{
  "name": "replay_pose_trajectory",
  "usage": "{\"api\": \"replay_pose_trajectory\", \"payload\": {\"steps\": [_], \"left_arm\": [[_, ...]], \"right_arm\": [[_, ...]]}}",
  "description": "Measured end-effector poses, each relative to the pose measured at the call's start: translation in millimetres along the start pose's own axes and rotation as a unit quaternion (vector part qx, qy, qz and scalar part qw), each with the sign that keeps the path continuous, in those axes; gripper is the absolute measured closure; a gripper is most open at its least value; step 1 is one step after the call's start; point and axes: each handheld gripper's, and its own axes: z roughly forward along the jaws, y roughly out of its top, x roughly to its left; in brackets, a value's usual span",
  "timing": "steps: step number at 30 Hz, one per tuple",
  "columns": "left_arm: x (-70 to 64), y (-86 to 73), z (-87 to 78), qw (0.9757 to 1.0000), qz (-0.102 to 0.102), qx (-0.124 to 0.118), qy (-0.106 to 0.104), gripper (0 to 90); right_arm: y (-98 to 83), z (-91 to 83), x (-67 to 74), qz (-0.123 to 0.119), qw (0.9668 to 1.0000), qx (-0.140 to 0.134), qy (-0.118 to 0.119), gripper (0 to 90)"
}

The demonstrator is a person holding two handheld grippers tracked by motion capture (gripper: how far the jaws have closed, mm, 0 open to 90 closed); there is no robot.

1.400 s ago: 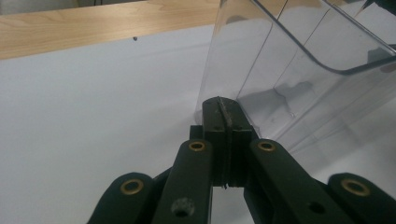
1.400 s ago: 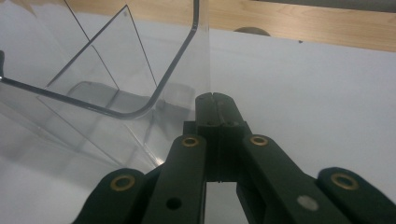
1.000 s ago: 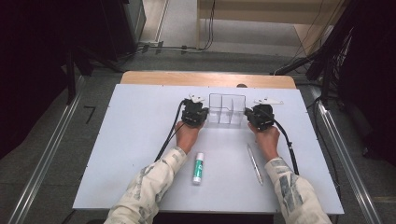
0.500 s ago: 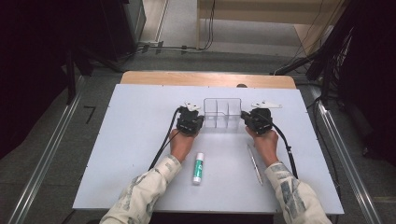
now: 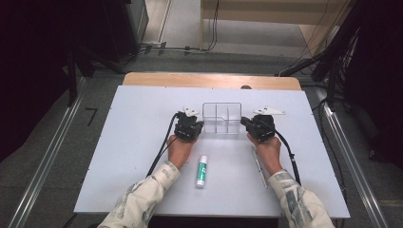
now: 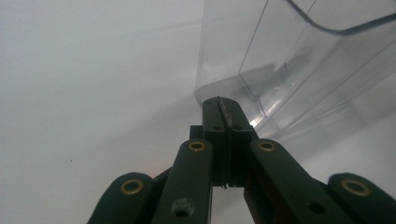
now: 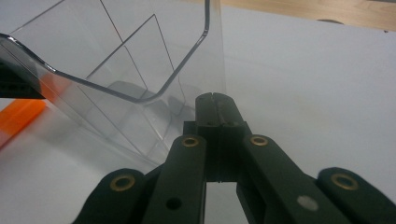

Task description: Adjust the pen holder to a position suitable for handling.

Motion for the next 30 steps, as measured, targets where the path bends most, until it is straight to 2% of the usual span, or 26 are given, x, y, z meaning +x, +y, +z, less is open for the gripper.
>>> {"api": "replay_pose_trajectory", "payload": {"steps": [4,11,13,18,30], "left_arm": [[0.4,-0.8,-0.4,1.0,0.0,0.002,-0.001,90.0],[-1.1,-1.4,-0.1,1.0,0.003,-0.001,-0.001,89.9],[-0.7,-1.5,-0.4,1.0,0.001,0.0,-0.002,89.9],[0.0,-1.6,-0.8,1.0,0.001,0.001,-0.004,89.9],[0.3,-1.5,-1.9,1.0,0.0,-0.009,0.0,89.6]], "right_arm": [[0.5,0.0,0.6,0.001,1.0,-0.002,0.001,88.1],[-2.9,4.6,-2.5,-0.002,0.9999,0.013,-0.006,88.1],[-3.2,5.0,-2.3,0.005,0.9999,0.014,-0.003,88.1],[-3.7,4.6,-1.5,0.001,0.9999,0.016,-0.003,88.1],[-6.5,4.0,0.5,-0.001,0.9998,0.019,-0.003,88.0]]}}
